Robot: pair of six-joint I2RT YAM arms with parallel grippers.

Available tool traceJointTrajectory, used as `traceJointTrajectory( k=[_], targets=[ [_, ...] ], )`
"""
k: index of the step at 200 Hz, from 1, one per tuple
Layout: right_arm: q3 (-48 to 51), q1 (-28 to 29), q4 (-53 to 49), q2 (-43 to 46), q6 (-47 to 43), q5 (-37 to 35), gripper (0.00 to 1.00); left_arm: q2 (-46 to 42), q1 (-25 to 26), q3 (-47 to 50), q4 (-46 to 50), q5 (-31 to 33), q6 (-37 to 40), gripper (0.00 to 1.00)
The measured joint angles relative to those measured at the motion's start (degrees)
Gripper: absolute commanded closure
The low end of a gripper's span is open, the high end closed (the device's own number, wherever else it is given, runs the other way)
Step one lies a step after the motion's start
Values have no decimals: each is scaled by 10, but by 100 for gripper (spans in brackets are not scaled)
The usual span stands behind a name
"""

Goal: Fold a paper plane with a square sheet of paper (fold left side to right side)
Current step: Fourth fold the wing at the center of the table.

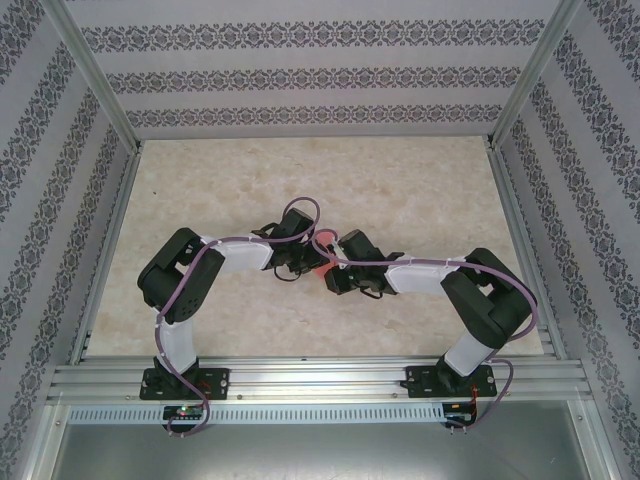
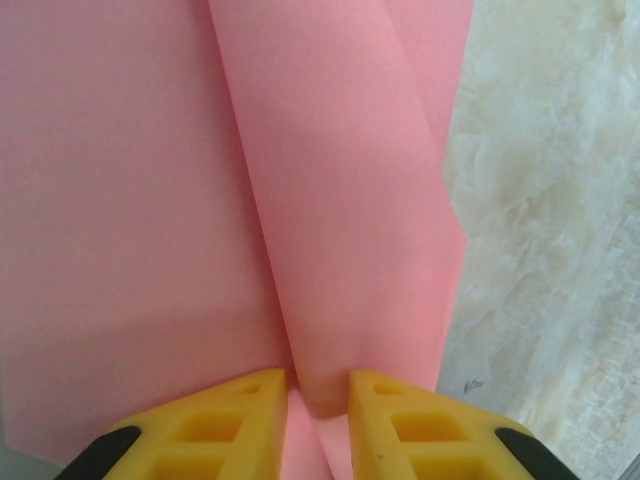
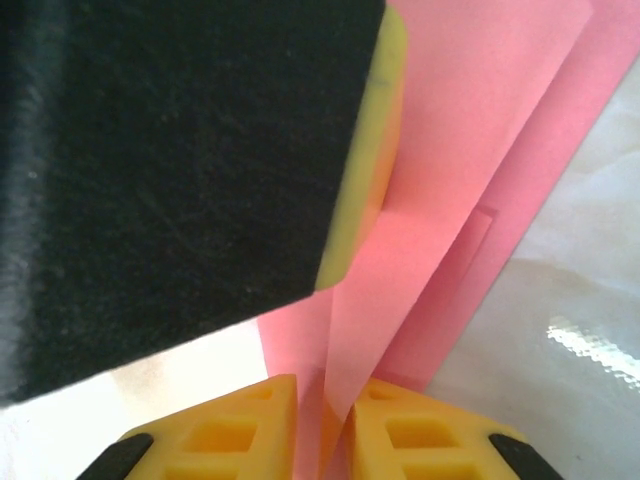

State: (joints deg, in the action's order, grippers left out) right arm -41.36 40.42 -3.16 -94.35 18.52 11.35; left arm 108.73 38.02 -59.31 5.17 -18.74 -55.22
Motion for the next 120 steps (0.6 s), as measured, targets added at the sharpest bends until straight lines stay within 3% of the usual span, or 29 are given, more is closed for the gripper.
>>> traceJointTrajectory(
  k=[120],
  targets=[
    [49,-81,-2,136,18,40,46,2,0,0,-5,0,0,75]
  ],
)
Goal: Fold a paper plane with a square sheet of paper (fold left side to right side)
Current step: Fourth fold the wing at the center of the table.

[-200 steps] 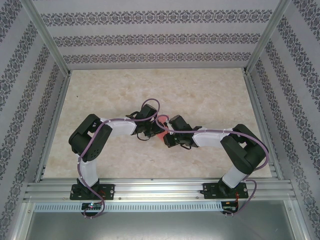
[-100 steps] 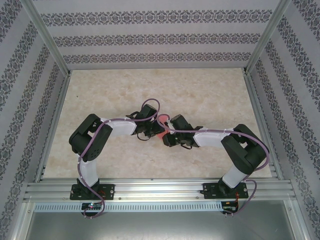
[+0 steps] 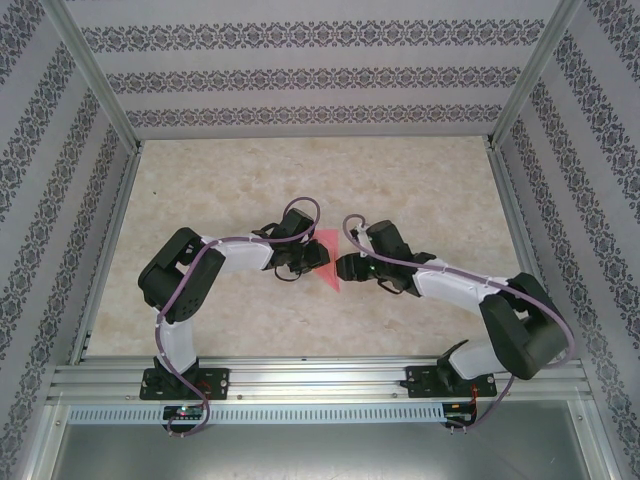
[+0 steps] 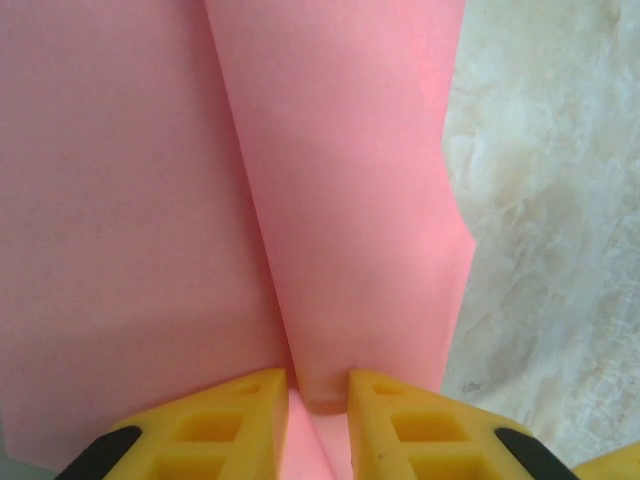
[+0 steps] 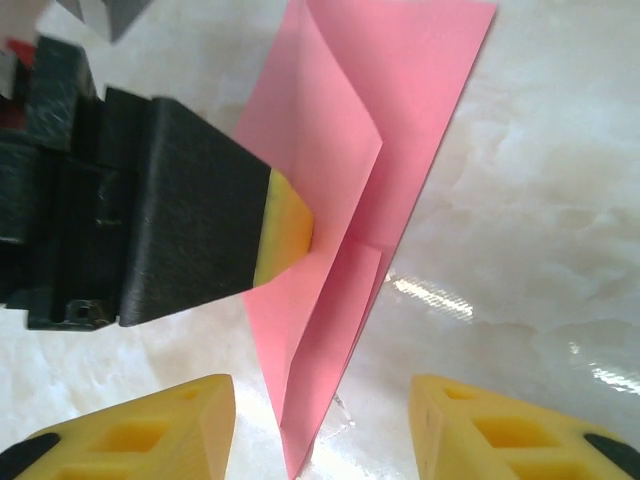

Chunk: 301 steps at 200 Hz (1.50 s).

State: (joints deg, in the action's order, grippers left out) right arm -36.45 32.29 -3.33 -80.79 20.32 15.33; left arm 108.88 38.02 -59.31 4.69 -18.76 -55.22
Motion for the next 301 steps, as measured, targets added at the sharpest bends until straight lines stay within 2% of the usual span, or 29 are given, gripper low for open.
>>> traceJointTrajectory(
  k=[47,107,157,225,279,301],
  targets=[
    [10,-81,51,8,43,101,46,0,0,0,0,0,0,75],
    [-36,-85,105,-123,80,178,51,0,0,0,0,0,0,75],
    [-65,-84,129,-182,96,198,60,0,0,0,0,0,0,75],
    [-80,-84,146,-220,103,202,69,0,0,0,0,0,0,75],
    [-96,-84,146,-241,113,207,92,0,0,0,0,0,0,75],
    [-98,-84,145,-242,112,208,96,0,0,0,0,0,0,75]
  ],
)
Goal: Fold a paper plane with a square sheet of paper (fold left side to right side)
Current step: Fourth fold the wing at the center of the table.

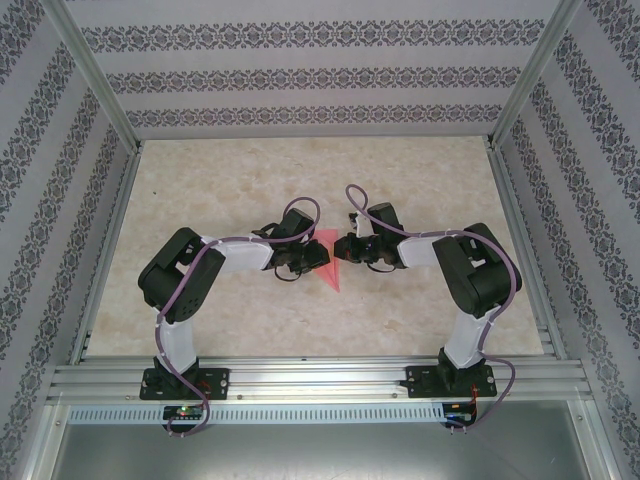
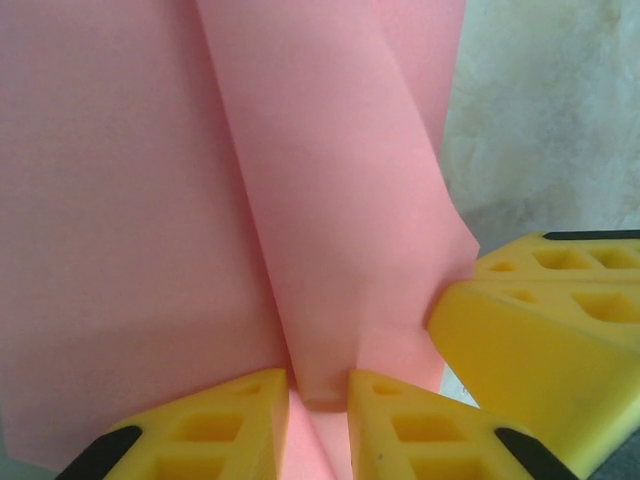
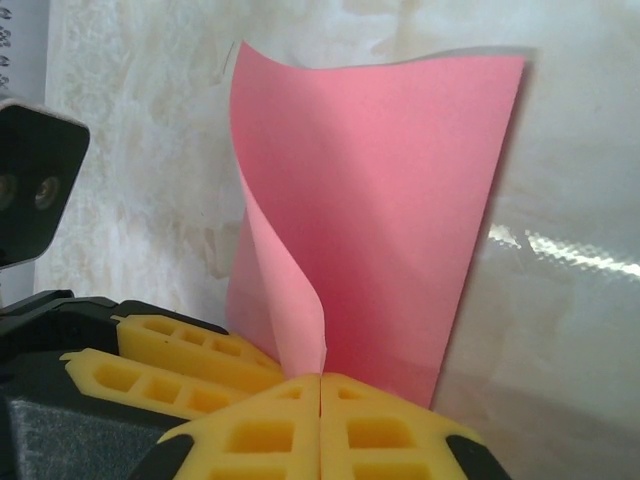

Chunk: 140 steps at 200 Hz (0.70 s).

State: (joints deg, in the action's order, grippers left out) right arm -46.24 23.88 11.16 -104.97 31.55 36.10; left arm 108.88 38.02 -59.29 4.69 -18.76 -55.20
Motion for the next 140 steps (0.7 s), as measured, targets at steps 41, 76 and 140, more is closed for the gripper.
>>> traceJointTrajectory(
  k=[41,76,140],
  targets=[
    [-6,0,-9,-10,-3,-1,96,0,0,0,0,0,0,75],
    [-9,0,-17,-11,-13,-6,96,0,0,0,0,0,0,74],
    [-9,-2,-23,-11,-17,-16,95,0,0,0,0,0,0,74]
  ],
)
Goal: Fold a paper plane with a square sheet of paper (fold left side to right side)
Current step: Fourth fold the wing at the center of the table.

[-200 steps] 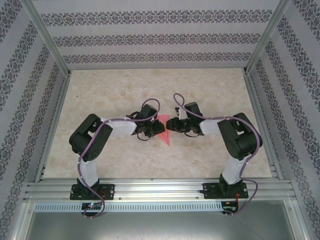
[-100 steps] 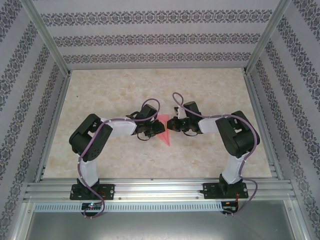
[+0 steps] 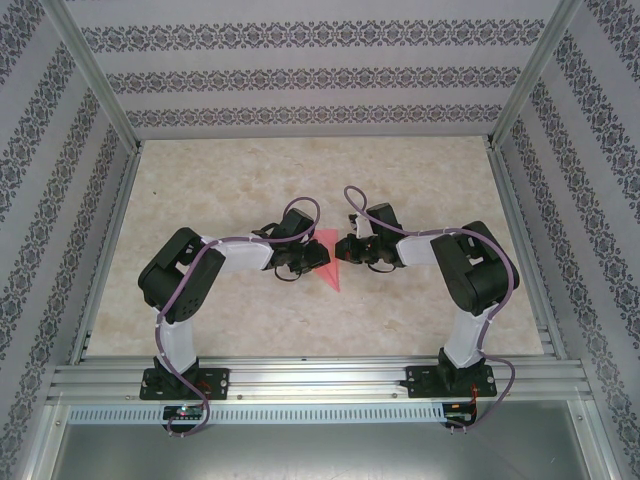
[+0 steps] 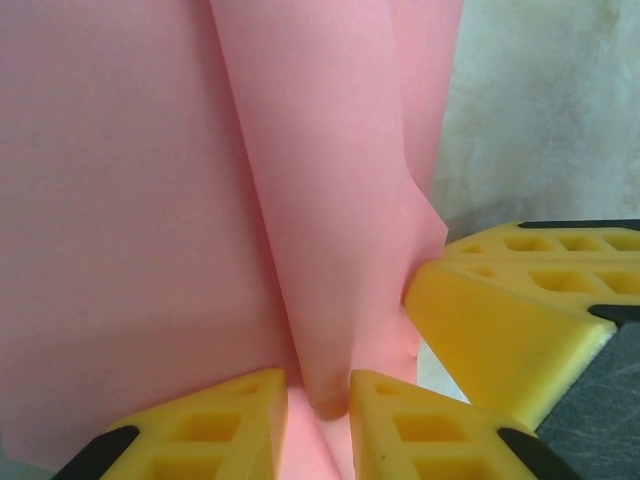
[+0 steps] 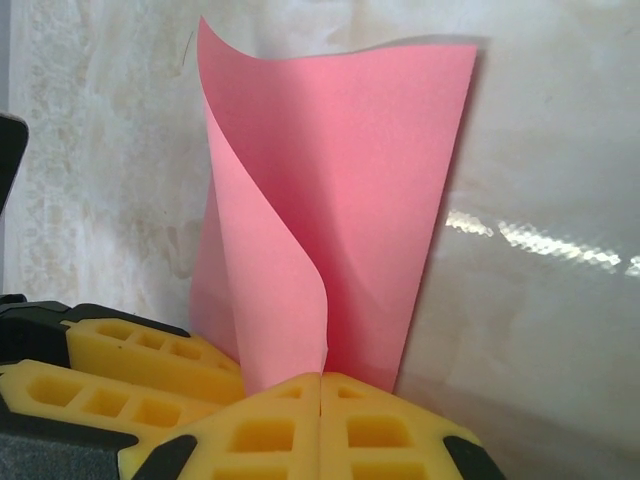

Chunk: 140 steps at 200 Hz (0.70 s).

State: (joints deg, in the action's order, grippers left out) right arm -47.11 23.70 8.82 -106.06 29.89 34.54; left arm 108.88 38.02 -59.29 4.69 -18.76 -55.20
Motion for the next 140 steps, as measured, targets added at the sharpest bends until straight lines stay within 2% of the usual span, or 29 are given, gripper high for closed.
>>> traceJointTrajectory(
  k=[140],
  targets=[
    [7,-2,-2,0,-2,-13,95,0,0,0,0,0,0,74]
  ],
)
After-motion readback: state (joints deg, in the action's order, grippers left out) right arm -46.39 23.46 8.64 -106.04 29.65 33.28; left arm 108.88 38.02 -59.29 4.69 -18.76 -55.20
